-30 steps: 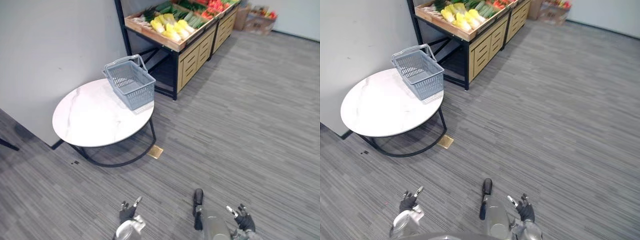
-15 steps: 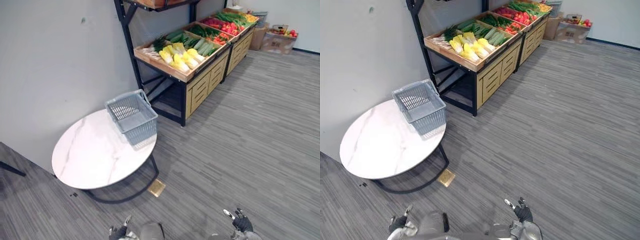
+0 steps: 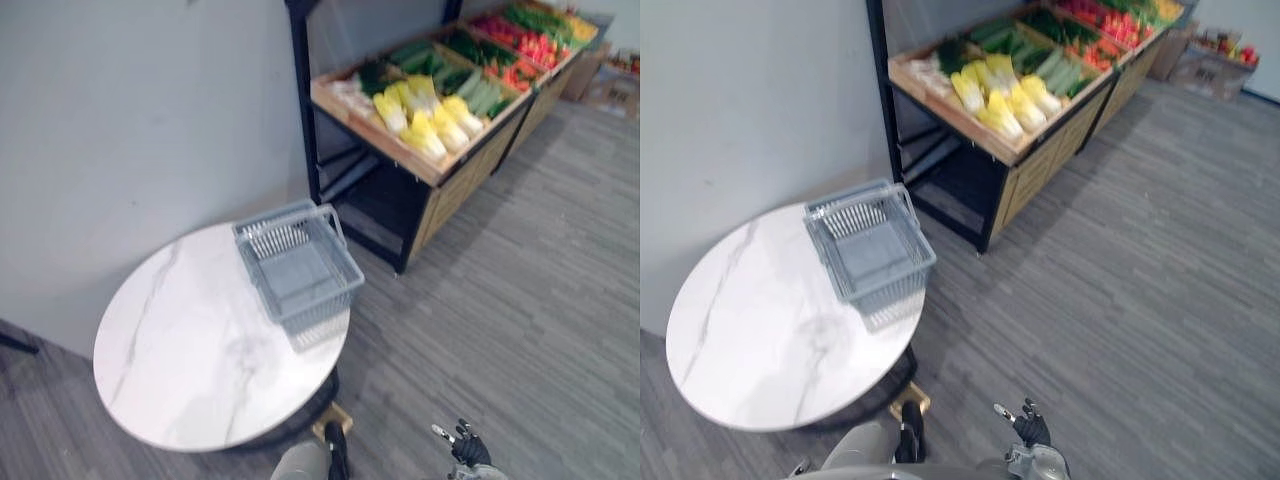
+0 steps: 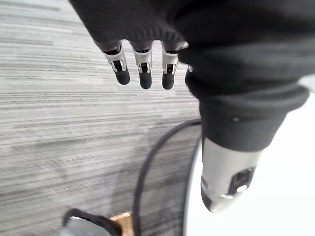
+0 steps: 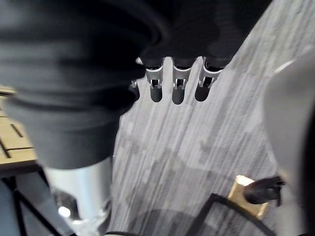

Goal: Pick vegetable in the basket

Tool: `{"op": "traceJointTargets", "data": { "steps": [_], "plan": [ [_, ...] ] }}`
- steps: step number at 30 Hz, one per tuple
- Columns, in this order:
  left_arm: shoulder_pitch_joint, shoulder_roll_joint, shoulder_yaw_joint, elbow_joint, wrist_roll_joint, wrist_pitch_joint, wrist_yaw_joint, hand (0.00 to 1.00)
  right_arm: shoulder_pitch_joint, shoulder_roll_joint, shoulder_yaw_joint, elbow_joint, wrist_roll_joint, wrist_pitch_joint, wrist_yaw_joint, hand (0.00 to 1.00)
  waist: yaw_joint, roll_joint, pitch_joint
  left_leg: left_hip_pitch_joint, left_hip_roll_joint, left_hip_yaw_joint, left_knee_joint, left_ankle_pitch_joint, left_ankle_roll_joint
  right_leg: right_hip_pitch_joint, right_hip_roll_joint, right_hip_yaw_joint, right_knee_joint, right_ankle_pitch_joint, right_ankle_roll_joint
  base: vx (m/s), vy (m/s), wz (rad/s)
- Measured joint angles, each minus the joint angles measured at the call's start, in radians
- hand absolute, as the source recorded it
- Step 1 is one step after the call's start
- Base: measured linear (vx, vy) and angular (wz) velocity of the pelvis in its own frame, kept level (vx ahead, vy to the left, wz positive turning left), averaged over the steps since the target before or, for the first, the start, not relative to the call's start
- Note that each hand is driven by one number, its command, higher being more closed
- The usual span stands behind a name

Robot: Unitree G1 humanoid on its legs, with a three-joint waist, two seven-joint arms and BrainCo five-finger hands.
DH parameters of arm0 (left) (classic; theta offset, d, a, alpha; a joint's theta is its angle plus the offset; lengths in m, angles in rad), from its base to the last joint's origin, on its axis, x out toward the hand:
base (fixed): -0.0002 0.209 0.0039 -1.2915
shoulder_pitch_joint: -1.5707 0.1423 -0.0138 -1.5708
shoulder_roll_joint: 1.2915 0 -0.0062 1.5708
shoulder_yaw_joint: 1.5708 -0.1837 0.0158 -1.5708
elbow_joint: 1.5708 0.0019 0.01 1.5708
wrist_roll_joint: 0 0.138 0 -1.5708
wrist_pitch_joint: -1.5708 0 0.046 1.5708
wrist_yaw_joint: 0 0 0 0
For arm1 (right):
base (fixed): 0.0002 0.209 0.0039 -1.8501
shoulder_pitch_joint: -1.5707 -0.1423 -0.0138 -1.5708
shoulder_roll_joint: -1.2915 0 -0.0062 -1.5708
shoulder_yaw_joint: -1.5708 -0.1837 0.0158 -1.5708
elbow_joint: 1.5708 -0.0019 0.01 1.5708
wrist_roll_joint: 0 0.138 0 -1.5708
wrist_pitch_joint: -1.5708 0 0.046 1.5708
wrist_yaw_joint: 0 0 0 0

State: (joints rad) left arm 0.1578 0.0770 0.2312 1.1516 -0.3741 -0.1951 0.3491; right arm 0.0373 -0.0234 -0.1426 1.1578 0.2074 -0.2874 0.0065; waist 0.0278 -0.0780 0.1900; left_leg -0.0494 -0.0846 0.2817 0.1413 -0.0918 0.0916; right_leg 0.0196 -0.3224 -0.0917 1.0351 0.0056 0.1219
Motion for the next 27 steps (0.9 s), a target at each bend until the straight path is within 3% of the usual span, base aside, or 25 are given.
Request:
{"op": "traceJointTargets", "data": {
  "steps": [2, 3, 4, 6, 8, 10, 12, 13, 14, 15, 18, 21, 27],
  "plan": [
    [-0.022, 0.014, -0.049, -0.006, -0.007, -0.006, 0.001, 0.00, 0.001, -0.016, 0.012, -0.013, -0.012, -0.002, -0.001, 0.00, -0.016, 0.011, -0.005, 0.093, -0.010, -0.046, -0.050, -0.019, -0.008, -0.124, -0.005, -0.057, 0.117, -0.058, -0.053, 0.52, 0.174, 0.58],
    [-0.036, 0.025, -0.072, -0.017, -0.023, -0.016, -0.003, 0.00, -0.003, -0.023, 0.028, -0.021, -0.009, -0.005, -0.003, 0.00, -0.025, 0.013, -0.005, 0.132, -0.010, -0.073, -0.069, -0.033, -0.011, -0.193, -0.003, -0.105, 0.097, -0.123, -0.052, 0.47, 0.106, 0.72],
    [-0.059, 0.024, -0.080, -0.024, -0.050, -0.022, -0.006, 0.00, -0.007, -0.029, 0.033, -0.025, -0.004, -0.005, -0.005, 0.00, -0.031, 0.014, -0.004, 0.158, -0.007, -0.103, -0.073, -0.043, -0.016, -0.241, 0.011, -0.137, 0.011, -0.169, -0.043, 0.57, 0.079, 0.74],
    [-0.079, 0.011, -0.080, -0.033, -0.057, -0.038, -0.029, 0.00, -0.011, -0.031, 0.034, -0.024, 0.002, -0.005, -0.018, 0.00, -0.036, 0.015, -0.004, 0.196, -0.003, -0.145, -0.079, -0.053, -0.026, -0.271, 0.035, -0.156, -0.187, -0.187, -0.042, 0.57, -0.016, 0.81],
    [-0.084, -0.002, -0.077, -0.044, -0.061, -0.053, -0.051, 0.00, -0.013, -0.027, 0.032, -0.025, 0.000, -0.008, -0.028, 0.00, -0.040, 0.019, -0.001, 0.225, 0.016, -0.162, -0.082, -0.054, -0.028, -0.274, 0.073, -0.138, -0.410, -0.181, -0.040, 0.52, -0.083, 0.88],
    [-0.083, -0.023, -0.062, -0.048, -0.097, -0.069, -0.057, 0.00, -0.012, -0.024, 0.031, -0.025, -0.006, -0.015, -0.037, 0.00, -0.042, 0.033, 0.000, 0.237, 0.054, -0.211, -0.067, -0.079, -0.068, -0.263, 0.136, -0.059, -0.616, -0.154, -0.037, 0.41, -0.153, 0.84],
    [-0.078, -0.045, -0.024, -0.048, -0.126, -0.079, -0.057, 0.00, -0.002, -0.012, 0.037, -0.035, -0.010, -0.025, -0.047, 0.00, -0.040, 0.029, -0.002, 0.245, 0.089, -0.288, -0.025, -0.124, -0.131, -0.223, 0.194, 0.077, -0.790, -0.020, -0.035, 0.44, -0.287, 1.08],
    [-0.073, -0.046, -0.009, -0.052, -0.127, -0.080, -0.056, 0.00, 0.005, -0.007, 0.042, -0.039, -0.010, -0.025, -0.049, 0.00, -0.039, 0.020, -0.007, 0.246, 0.090, -0.304, -0.012, -0.141, -0.135, -0.205, 0.191, 0.095, -0.813, 0.046, -0.039, 0.44, -0.402, 1.16],
    [-0.070, -0.045, 0.014, -0.056, -0.129, -0.078, -0.051, 0.00, 0.020, 0.002, 0.055, -0.041, -0.011, -0.024, -0.051, 0.00, -0.029, -0.001, -0.019, 0.253, 0.094, -0.327, 0.014, -0.187, -0.146, -0.175, 0.176, 0.087, -0.812, 0.063, -0.017, 0.43, -0.449, 0.78],
    [-0.073, -0.077, 0.042, -0.053, -0.131, -0.076, -0.044, 0.00, 0.003, -0.028, 0.081, -0.037, -0.012, -0.019, -0.051, 0.00, 0.000, 0.046, -0.016, 0.259, 0.142, -0.324, 0.037, -0.209, -0.164, -0.151, 0.212, 0.057, -0.825, 0.021, -0.023, 0.41, -0.445, 0.58],
    [-0.072, -0.136, 0.099, -0.032, -0.131, -0.074, 0.007, 0.00, -0.015, -0.076, 0.134, -0.030, -0.012, -0.008, -0.053, 0.00, 0.002, 0.111, -0.023, 0.245, 0.204, -0.323, 0.036, -0.171, -0.202, -0.106, 0.259, -0.020, -0.873, 0.006, -0.055, 0.31, -0.354, 0.50],
    [-0.072, -0.140, 0.114, -0.017, -0.132, -0.061, 0.047, 0.00, -0.036, -0.075, 0.164, -0.001, -0.010, -0.001, -0.058, 0.00, 0.009, 0.105, -0.022, 0.238, 0.220, -0.313, 0.035, -0.100, -0.215, -0.057, 0.271, -0.049, -0.921, 0.001, -0.073, 0.14, -0.254, 0.33],
    [-0.072, -0.117, 0.091, -0.010, -0.125, -0.045, 0.085, 0.00, -0.028, -0.072, 0.152, 0.002, 0.017, -0.001, -0.115, 0.00, 0.012, 0.100, -0.022, 0.179, 0.251, -0.187, 0.036, -0.059, -0.235, -0.047, 0.273, -0.126, -0.993, 0.011, -0.094, -0.03, -0.104, 0.40]
  ]
}}
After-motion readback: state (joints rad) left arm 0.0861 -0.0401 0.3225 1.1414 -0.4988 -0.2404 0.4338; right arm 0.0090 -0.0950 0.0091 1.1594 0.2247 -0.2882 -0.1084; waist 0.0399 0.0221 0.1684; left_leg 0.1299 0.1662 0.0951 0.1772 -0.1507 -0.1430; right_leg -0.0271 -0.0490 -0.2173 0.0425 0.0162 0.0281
